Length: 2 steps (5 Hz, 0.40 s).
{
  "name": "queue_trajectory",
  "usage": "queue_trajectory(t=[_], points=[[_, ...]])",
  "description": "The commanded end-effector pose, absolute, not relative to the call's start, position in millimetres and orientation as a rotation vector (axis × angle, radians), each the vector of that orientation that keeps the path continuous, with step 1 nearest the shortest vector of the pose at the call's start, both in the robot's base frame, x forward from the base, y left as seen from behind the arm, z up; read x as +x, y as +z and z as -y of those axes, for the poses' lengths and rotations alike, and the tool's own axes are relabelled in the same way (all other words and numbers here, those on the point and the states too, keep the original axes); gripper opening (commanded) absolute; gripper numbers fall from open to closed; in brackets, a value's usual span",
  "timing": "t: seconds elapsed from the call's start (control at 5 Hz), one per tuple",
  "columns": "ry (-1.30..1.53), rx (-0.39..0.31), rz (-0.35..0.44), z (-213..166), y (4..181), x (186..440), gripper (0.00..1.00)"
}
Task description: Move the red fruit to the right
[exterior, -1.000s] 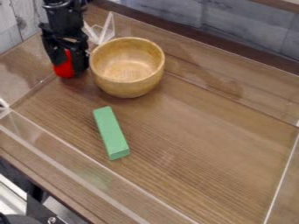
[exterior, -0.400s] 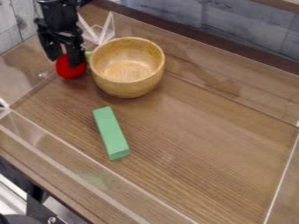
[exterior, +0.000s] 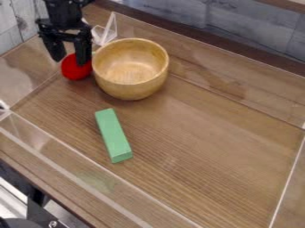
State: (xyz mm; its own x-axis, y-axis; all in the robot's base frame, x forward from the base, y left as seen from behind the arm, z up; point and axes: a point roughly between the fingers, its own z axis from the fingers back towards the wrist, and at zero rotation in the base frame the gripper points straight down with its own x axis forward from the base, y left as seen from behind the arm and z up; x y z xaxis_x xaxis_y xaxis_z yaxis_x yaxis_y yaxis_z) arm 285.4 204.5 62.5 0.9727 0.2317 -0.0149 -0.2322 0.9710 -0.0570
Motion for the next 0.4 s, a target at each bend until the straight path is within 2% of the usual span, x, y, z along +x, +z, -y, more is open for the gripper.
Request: queue_trajectory(t=[0.0, 0.2], points=[[0.31, -0.021, 0.034, -216.6, 64.0, 280.0, 1.0], [0.368, -0.01, 0.03, -217.9, 49.0, 271.6, 1.0]])
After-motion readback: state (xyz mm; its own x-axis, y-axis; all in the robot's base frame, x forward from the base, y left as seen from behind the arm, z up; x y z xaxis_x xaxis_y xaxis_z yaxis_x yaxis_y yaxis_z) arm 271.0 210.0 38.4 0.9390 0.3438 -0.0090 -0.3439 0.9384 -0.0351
